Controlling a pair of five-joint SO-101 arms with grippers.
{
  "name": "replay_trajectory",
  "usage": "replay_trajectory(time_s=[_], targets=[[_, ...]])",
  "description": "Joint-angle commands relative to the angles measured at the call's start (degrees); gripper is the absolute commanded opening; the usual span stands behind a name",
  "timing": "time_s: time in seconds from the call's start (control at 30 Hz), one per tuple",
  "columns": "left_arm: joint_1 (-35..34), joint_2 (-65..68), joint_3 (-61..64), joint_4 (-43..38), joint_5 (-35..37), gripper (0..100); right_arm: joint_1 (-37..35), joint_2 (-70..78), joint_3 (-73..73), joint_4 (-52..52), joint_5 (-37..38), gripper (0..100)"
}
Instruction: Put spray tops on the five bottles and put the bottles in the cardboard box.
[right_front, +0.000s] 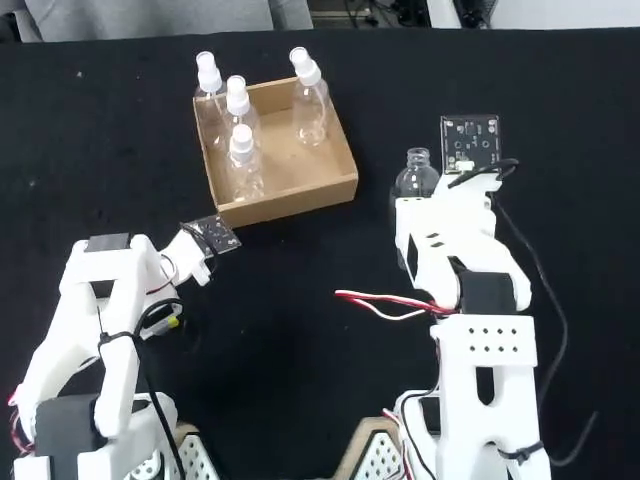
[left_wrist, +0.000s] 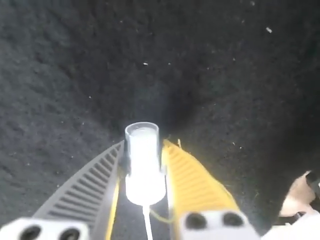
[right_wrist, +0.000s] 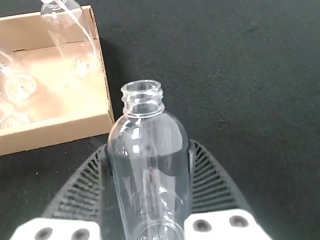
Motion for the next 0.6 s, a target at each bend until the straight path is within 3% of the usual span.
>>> replay_trajectory(time_s=[0.0,0.1,0.37,0.57], targets=[[0.04,-0.70,0.75,-0.53,-0.18,4,1.14,-1.98,-0.57,-1.67,0.62,3.2],[0.22,-0.97,0.22,0.09,-0.18,3,1.14,-1.98,-0.57,-1.67,0.62,3.2],[0.75,-0.97,-8.04,12.57,0.18,3,1.14,-2.07,-0.57,-1.67,0.62,3.2],[0.84,-0.97,-12.62,15.21,6.51,3,1.14,-2.07,-0.57,-1.67,0.62,3.2]])
